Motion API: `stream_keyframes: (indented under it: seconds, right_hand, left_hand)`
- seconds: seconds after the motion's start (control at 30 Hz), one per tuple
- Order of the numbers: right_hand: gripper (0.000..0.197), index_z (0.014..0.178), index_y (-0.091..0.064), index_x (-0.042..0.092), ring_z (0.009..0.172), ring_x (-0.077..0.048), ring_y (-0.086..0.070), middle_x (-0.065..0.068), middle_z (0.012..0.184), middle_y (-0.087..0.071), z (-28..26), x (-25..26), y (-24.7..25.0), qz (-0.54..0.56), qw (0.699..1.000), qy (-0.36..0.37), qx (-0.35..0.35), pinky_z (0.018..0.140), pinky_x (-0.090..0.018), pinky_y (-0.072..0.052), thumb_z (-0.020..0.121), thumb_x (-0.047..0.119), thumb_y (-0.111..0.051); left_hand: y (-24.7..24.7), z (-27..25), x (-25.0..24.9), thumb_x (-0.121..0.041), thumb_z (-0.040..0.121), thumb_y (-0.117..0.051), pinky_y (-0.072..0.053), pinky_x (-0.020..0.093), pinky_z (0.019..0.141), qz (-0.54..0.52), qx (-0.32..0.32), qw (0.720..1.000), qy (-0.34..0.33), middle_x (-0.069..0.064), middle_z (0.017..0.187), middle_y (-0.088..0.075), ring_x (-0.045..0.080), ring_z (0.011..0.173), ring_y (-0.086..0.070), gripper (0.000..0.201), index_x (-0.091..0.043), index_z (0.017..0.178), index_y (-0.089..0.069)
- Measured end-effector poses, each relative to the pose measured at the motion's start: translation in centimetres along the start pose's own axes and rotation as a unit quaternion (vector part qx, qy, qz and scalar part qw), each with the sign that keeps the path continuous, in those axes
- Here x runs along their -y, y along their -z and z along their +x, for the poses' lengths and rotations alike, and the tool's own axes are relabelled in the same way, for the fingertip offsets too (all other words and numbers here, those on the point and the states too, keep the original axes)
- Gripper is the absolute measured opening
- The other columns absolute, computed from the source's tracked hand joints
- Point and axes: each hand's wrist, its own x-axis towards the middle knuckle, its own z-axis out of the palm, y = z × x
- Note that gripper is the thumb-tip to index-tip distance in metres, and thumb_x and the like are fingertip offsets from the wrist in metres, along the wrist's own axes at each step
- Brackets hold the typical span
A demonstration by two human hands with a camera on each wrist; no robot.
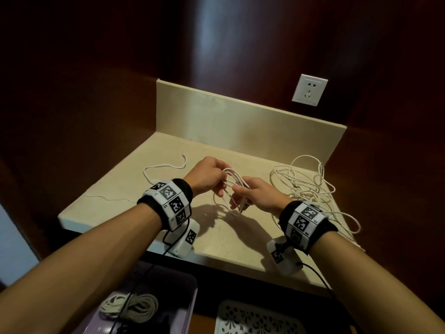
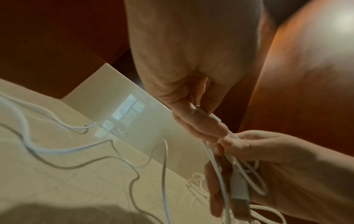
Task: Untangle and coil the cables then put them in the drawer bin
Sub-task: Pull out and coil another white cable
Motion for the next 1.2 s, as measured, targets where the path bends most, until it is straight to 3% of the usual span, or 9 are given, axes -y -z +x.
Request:
stream_keyframes:
  seconds: [0.13,0.23,0.37,0.53,0.7,0.8,0.97,1.1,1.2]
  right_hand:
    - [0.020,0.099,-0.058,0.006,0.066,-0.021,-0.064,-0.013,0.081,-0.068,-0.2,0.2,0.0,0.033,0.999,-0.018,0.033,0.062,-0.031,-0.044,0.102,0.024,-0.048]
    - [0.029,0.099,-0.061,0.006,0.062,-0.017,-0.057,-0.007,0.072,-0.064,-0.2,0.3,0.1,-0.019,0.998,-0.044,0.049,0.064,-0.029,-0.044,0.102,0.031,-0.046]
    - [0.036,0.073,-0.051,0.015,0.053,-0.014,-0.045,-0.001,0.061,-0.051,-0.3,0.3,0.4,-0.118,0.990,-0.045,0.056,0.057,-0.025,-0.039,0.104,0.031,-0.042]
    - [0.038,0.069,-0.045,0.018,0.051,-0.013,-0.041,0.002,0.060,-0.049,-0.1,0.6,1.1,-0.224,0.972,-0.037,0.053,0.057,-0.027,-0.035,0.104,0.032,-0.040]
    - [0.033,0.072,-0.048,0.019,0.054,-0.012,-0.041,0.005,0.062,-0.048,-0.5,0.3,2.6,-0.244,0.966,-0.053,0.058,0.056,-0.026,-0.034,0.103,0.030,-0.043]
    - [0.031,0.074,-0.054,0.019,0.056,-0.011,-0.042,0.005,0.063,-0.049,-0.6,0.1,2.9,-0.233,0.968,-0.065,0.065,0.059,-0.028,-0.036,0.100,0.036,-0.050]
    - [0.051,0.090,-0.064,0.011,0.056,-0.014,-0.043,0.004,0.062,-0.050,-1.2,0.2,3.2,-0.198,0.975,-0.082,0.060,0.061,-0.029,-0.035,0.091,0.060,-0.050]
    - [0.037,0.079,-0.062,0.017,0.056,-0.009,-0.046,0.005,0.065,-0.055,-1.5,-0.1,3.6,-0.236,0.967,-0.081,0.054,0.059,-0.024,-0.036,0.094,0.050,-0.053]
    - [0.037,0.070,-0.052,0.020,0.055,-0.010,-0.042,0.005,0.065,-0.052,-1.7,-0.1,3.6,-0.264,0.960,-0.078,0.050,0.056,-0.025,-0.034,0.099,0.044,-0.048]
  left_hand:
    - [0.0,0.1,0.2,0.010,0.090,-0.041,-0.052,0.032,0.053,0.021,-0.005,1.000,-0.012,0.013,0.065,-0.057,0.022,0.046,-0.055,0.028,-0.001,0.097,-0.066]
    - [0.3,0.5,0.4,0.010,0.088,-0.042,-0.053,0.036,0.058,0.051,-0.014,0.998,-0.026,0.019,0.070,-0.061,0.025,0.050,-0.057,0.029,0.000,0.100,-0.066]
    - [0.5,0.8,0.6,0.011,0.083,-0.043,-0.055,0.041,0.067,0.083,-0.008,0.996,-0.041,0.025,0.077,-0.064,0.027,0.058,-0.060,0.032,-0.006,0.091,-0.069]
    - [0.3,0.8,0.3,0.004,0.088,-0.044,-0.045,0.023,0.057,0.203,0.017,0.977,-0.058,0.011,0.088,-0.068,0.017,0.069,-0.057,0.033,-0.014,0.106,-0.065]
    - [0.5,0.7,0.2,-0.007,0.096,-0.049,-0.035,0.009,0.049,0.280,0.098,0.953,-0.066,-0.006,0.077,-0.062,0.007,0.062,-0.050,0.028,-0.013,0.122,-0.059]
    - [0.3,0.8,0.2,-0.005,0.094,-0.052,-0.038,0.012,0.054,0.293,0.103,0.948,-0.071,-0.001,0.081,-0.066,0.007,0.063,-0.051,0.030,-0.010,0.122,-0.063]
    - [-0.3,0.8,0.5,0.000,0.092,-0.052,-0.051,0.038,0.073,0.261,0.100,0.958,-0.070,0.010,0.087,-0.072,0.016,0.073,-0.056,0.038,-0.012,0.126,-0.064]
    - [-0.6,1.0,-0.1,0.001,0.090,-0.052,-0.047,0.026,0.075,0.275,0.105,0.952,-0.087,0.010,0.094,-0.073,0.013,0.078,-0.056,0.042,-0.014,0.127,-0.063]
    - [-1.0,1.1,-0.5,-0.004,0.091,-0.053,-0.043,0.027,0.086,0.327,0.100,0.933,-0.113,0.007,0.105,-0.071,0.018,0.098,-0.058,0.037,-0.016,0.124,-0.065]
